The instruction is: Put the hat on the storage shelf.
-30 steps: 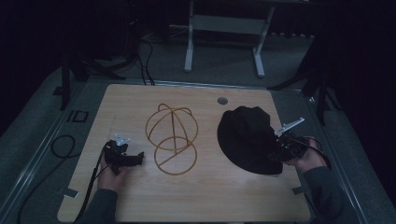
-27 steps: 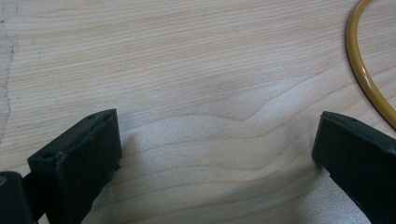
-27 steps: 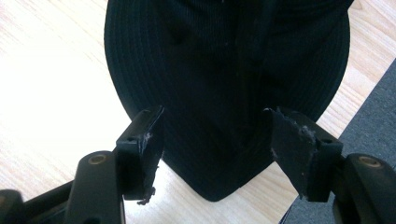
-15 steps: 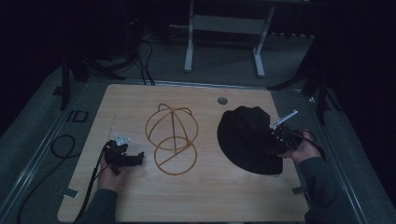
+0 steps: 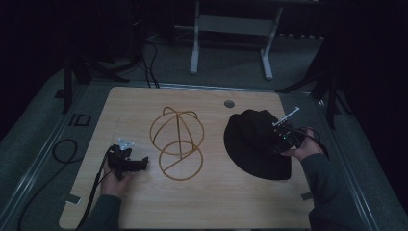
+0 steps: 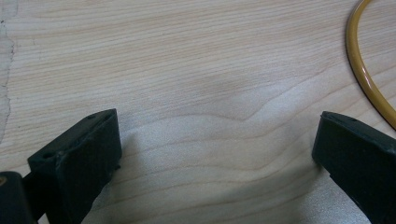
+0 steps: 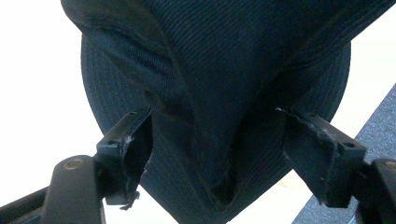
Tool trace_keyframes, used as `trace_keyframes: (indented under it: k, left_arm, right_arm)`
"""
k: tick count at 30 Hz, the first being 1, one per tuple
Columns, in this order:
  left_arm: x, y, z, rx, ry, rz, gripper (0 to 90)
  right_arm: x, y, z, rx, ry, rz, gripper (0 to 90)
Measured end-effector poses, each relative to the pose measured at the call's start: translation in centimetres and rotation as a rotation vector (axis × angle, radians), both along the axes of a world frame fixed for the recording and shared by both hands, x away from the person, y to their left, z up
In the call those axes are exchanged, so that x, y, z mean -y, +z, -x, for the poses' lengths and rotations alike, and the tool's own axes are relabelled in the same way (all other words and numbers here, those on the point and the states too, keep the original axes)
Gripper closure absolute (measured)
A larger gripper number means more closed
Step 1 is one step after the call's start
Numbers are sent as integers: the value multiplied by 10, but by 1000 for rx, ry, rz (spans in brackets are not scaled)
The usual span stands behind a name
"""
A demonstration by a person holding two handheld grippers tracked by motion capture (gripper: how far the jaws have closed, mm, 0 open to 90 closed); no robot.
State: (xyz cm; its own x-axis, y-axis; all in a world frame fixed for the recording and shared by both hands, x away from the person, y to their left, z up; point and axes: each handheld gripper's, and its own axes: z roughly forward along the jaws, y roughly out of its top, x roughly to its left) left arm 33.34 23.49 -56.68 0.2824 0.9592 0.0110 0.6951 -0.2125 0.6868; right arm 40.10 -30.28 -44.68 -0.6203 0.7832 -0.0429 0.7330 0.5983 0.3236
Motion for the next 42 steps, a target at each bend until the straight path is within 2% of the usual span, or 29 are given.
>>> trace_keyframes:
  k: [6, 15, 23, 31, 35, 37, 38, 39, 40, 41, 42]
  left_arm:
    - [0, 0, 0, 0, 0, 0, 16]
    - [0, 0, 0, 0, 0, 0, 15]
    - [0, 0, 0, 0, -1, 0, 16]
    - [0, 0, 0, 0, 0, 0, 16]
    - [0, 0, 0, 0, 0, 0, 16]
    - [0, 0, 0, 0, 0, 0, 15]
    - [0, 0, 0, 0, 0, 0, 16]
    - [0, 0, 0, 0, 0, 0, 16]
    - [0, 0, 0, 0, 0, 0, 16]
    - [0, 0, 0, 0, 0, 0, 16]
    - [0, 0, 0, 0, 0, 0, 15]
  right_arm:
    - [-3, -4, -9, -14, -14, 25, 189]
    - [-1, -9, -19, -32, -35, 10, 180]
    - [-6, -9, -26, -54, -26, 17, 183]
    - [-14, 0, -26, -65, -7, -42, 168]
    - [-18, 0, -30, -80, -16, -42, 168]
    - [-18, -1, -33, -93, -32, -45, 200]
    - [-18, -1, -34, -100, -38, -47, 238]
    - [-17, -1, -35, -110, -44, -49, 312]
    - [-17, -1, -35, -110, -44, -49, 312]
    - [-15, -1, -37, -131, -53, -55, 435]
    - [-15, -1, -37, -131, -53, -55, 435]
